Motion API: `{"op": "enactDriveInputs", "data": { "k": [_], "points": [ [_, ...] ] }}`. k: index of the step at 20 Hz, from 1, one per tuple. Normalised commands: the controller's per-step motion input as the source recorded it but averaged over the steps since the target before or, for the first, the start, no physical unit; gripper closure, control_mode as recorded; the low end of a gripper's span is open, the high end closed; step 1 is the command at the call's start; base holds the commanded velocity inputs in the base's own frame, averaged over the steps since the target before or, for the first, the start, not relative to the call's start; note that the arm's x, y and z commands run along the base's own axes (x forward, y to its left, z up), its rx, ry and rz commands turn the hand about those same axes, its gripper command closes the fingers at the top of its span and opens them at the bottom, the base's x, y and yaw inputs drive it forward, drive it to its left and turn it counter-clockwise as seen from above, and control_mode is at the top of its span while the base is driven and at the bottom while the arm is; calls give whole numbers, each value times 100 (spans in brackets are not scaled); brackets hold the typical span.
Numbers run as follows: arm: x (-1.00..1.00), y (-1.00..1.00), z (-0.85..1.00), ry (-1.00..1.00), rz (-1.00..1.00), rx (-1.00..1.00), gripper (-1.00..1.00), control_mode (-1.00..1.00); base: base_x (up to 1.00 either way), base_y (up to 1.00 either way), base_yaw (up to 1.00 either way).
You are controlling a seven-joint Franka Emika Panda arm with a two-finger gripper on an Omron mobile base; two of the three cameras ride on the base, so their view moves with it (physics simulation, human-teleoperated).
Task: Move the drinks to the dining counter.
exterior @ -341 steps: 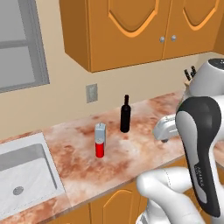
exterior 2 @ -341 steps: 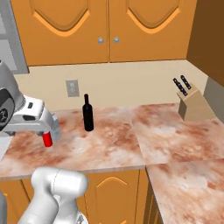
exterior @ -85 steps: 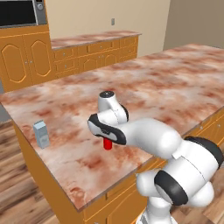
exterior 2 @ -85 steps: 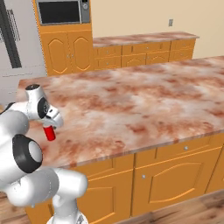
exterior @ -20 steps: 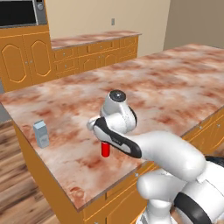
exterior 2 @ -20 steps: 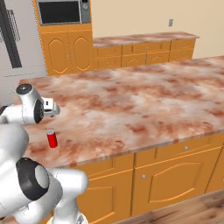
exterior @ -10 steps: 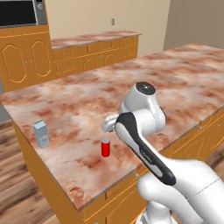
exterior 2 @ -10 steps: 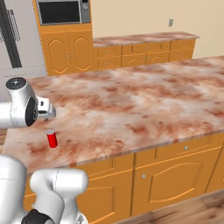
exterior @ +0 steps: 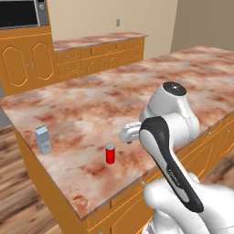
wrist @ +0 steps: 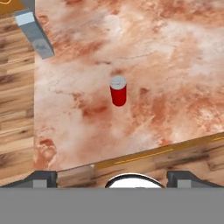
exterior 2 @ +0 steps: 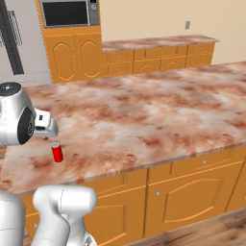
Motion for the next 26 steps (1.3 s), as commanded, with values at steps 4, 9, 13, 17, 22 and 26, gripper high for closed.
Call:
{"op": "enactDriveInputs", "data": {
  "k": [4,9,13,17,22,26],
  "points": [
    [-32,-21,26,7,-6,0,-100,-100,0,0,0],
    [-22,-15,3,1,-12,0,-100,100,-17,-18,-21],
    [0,0,0,0,0,0,-100,100,0,-1,-97],
    [0,0,0,0,0,0,-100,100,0,0,-100],
    [0,0,0,0,0,0,-100,100,0,0,-100],
    [0,0,0,0,0,0,-100,100,0,0,-100]
  ]
}}
